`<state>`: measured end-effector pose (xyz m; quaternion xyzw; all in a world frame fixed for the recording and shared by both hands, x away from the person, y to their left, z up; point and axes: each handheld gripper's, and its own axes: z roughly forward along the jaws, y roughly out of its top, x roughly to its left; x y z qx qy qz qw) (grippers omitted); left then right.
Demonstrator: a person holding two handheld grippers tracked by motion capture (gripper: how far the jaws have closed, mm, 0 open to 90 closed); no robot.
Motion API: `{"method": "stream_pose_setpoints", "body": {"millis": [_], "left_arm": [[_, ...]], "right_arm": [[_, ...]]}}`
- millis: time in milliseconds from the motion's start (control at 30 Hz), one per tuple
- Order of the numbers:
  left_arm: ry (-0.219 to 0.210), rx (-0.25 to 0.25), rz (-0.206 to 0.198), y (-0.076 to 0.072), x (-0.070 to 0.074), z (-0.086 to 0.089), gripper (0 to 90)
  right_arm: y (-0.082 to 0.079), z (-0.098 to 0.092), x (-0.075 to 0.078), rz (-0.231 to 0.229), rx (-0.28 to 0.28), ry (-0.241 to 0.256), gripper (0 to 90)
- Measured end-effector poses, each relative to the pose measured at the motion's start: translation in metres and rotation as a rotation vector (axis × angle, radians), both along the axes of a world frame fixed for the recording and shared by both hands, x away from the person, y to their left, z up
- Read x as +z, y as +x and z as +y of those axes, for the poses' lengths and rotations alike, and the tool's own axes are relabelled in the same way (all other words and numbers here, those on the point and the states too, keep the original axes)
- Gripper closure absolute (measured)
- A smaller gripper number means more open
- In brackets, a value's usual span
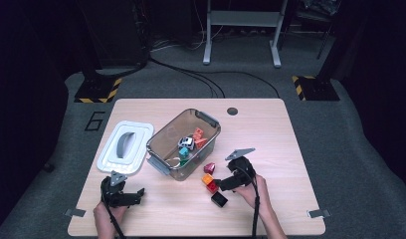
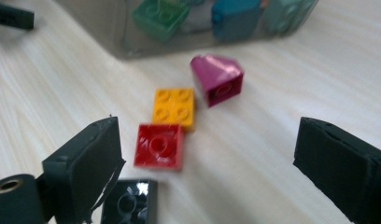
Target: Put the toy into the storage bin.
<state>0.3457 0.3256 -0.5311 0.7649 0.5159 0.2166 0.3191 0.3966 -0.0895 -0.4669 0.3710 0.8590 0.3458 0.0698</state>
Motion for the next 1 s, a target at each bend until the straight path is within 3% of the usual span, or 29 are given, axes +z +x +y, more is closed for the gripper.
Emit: {"method": "stream_pose_setpoints", "body": {"millis": [333, 600, 700, 767, 800, 1000], "left_arm": [[-0.003, 0.002, -0.007, 0.0, -0.001, 0.0, 0.1], [0.0, 0.0, 0.001, 0.0, 0.0, 0.0, 0.1], [0.0, 0.0, 0.001, 0.0, 0.0, 0.0, 0.1], [-0.001, 0.002, -0.003, 0.0, 0.0, 0.0, 0.1], [0.0, 0.0, 0.001, 0.0, 0.0, 0.0, 0.1], [0.0, 0.0, 0.001, 0.0, 0.0, 0.0, 0.1]], "right_arm": [[-0.026, 0.006, -0.019, 0.027, 0.014, -0.019, 1.7], [-0.05, 0.016, -0.025, -0.019, 0.036, -0.064, 31.1], [-0.054, 0.021, -0.029, -0.004, 0.041, -0.082, 43.2], [-0.055, 0.021, -0.029, -0.003, 0.045, -0.084, 45.2], [-0.056, 0.022, -0.03, 0.0, 0.048, -0.089, 52.9], [-0.055, 0.021, -0.031, 0.0, 0.044, -0.096, 58.2]]}}
